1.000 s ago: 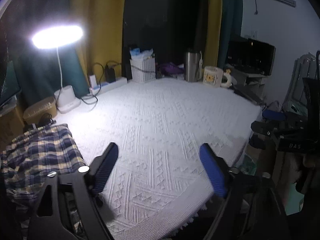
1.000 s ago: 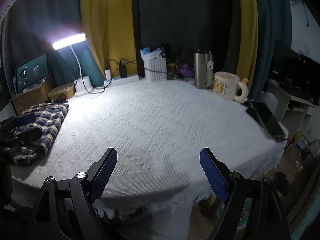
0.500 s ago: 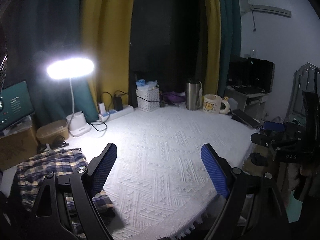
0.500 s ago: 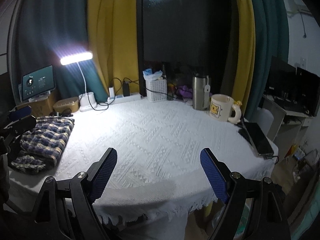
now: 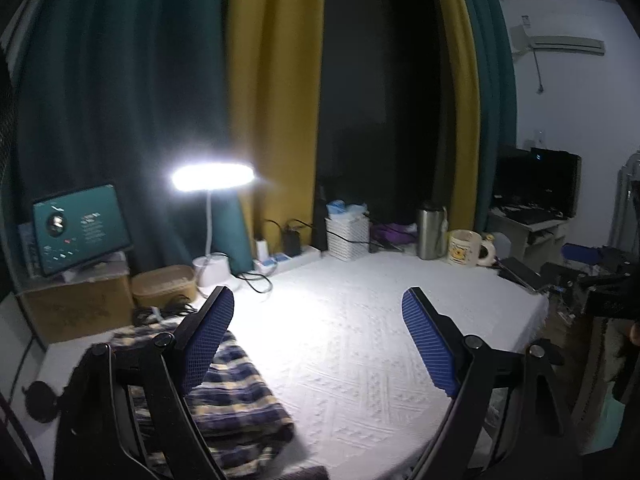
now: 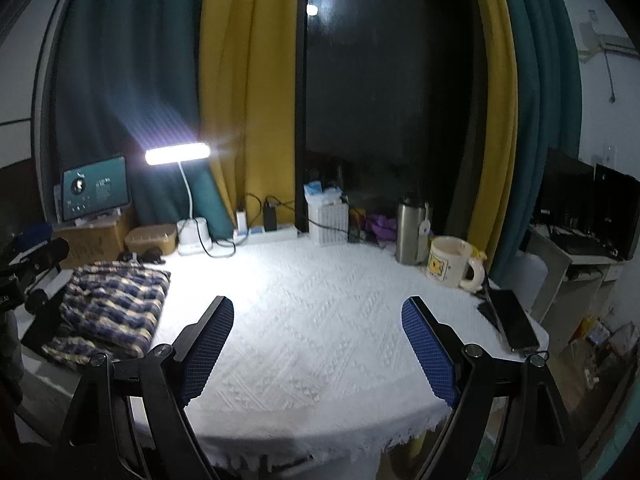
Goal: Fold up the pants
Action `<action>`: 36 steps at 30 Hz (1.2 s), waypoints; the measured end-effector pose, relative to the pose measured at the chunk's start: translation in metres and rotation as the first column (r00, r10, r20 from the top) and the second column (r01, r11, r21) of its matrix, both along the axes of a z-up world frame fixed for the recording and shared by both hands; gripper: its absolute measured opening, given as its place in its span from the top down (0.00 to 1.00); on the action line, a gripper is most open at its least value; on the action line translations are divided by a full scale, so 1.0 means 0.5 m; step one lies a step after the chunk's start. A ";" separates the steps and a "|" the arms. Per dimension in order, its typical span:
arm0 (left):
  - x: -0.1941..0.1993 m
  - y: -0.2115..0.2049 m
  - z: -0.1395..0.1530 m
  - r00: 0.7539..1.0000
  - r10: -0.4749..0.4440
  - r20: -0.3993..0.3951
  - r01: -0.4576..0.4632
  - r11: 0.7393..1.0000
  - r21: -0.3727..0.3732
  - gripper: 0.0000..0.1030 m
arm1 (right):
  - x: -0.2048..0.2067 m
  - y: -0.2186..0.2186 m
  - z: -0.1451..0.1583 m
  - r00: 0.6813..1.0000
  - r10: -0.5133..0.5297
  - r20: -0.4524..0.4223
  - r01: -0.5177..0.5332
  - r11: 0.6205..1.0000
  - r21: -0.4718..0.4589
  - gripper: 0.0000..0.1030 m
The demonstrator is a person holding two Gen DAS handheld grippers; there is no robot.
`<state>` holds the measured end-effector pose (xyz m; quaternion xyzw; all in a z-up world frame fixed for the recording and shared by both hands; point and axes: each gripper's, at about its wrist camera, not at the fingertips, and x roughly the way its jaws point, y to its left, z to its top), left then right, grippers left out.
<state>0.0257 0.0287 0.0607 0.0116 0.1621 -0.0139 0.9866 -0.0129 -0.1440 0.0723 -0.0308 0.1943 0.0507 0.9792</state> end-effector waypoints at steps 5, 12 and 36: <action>-0.017 0.017 0.017 0.999 0.037 0.021 -0.037 0.999 0.016 0.11 | -0.014 0.025 0.036 0.999 0.011 0.034 -0.011 1.000 0.003 0.08; -0.040 0.034 0.036 0.997 0.058 0.056 -0.058 0.998 0.001 0.03 | -0.035 0.049 0.077 0.997 0.019 0.073 -0.019 1.000 -0.001 0.07; -0.095 0.064 0.087 0.980 0.139 0.142 -0.138 0.990 -0.015 0.01 | -0.037 0.088 0.121 0.993 0.042 0.106 -0.043 0.999 0.003 0.03</action>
